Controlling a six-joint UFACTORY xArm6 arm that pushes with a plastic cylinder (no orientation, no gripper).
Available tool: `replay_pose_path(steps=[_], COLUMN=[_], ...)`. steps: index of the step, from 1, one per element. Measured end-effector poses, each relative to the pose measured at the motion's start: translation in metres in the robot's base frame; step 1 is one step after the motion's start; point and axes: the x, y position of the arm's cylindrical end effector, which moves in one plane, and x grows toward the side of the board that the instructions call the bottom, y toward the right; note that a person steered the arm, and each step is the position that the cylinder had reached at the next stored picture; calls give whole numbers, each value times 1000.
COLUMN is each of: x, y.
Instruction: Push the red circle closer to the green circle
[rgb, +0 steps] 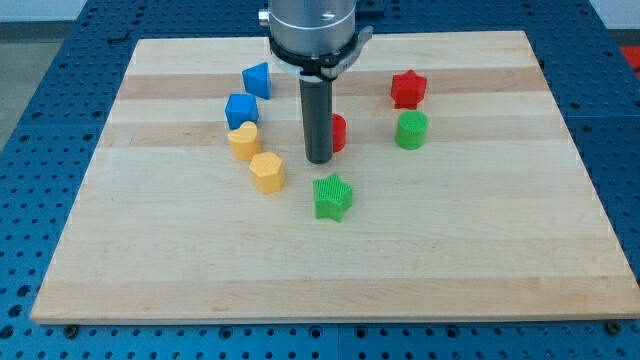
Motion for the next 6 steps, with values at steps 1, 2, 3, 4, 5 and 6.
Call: replay_pose_path(steps=[1,2,3,4,5,6], x=[7,15,11,-11,-58,-63], y=[7,-10,-42,-54,-38,-18])
